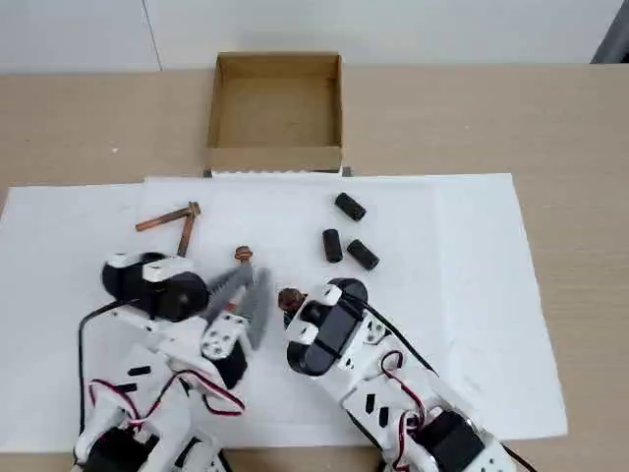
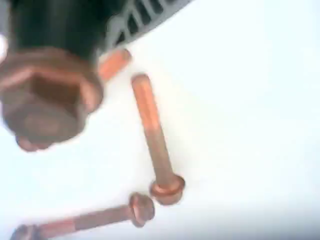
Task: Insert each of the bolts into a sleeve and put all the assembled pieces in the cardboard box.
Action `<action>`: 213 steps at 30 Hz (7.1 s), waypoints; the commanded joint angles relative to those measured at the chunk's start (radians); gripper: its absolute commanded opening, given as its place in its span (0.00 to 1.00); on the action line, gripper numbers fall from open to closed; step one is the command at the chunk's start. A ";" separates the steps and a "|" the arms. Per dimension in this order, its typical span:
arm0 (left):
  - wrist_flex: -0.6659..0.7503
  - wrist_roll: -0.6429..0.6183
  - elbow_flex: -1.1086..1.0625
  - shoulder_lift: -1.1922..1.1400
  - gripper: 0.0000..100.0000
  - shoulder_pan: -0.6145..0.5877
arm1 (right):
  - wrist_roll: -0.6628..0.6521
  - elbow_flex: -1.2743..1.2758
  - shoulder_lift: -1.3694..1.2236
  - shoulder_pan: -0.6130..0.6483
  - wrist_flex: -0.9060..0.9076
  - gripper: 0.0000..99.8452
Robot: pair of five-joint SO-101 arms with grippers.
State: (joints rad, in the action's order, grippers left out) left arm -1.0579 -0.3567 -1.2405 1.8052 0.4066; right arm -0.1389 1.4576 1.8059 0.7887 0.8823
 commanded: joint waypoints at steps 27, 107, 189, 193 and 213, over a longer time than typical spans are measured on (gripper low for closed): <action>-0.008 0.351 -0.341 0.009 0.00 -0.480 | 0.189 -0.184 -0.036 -0.406 0.206 0.00; -0.006 0.345 -0.386 0.011 0.00 -0.485 | -0.222 -1.973 -2.035 -0.415 0.163 0.10; -0.006 0.345 -0.386 0.011 0.00 -0.485 | -0.387 -1.594 -2.316 -0.481 0.504 0.07; -0.006 0.345 -0.386 0.011 0.00 -0.485 | -0.387 -1.596 -2.344 -0.481 0.504 0.04; -0.006 0.350 -0.386 0.011 0.00 -0.482 | -0.328 -1.633 -1.903 -0.458 0.708 0.01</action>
State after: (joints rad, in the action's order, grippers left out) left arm -1.0625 -0.0100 -1.6303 1.8052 -0.0721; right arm -0.4795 -0.1565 -0.2302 0.3222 1.5344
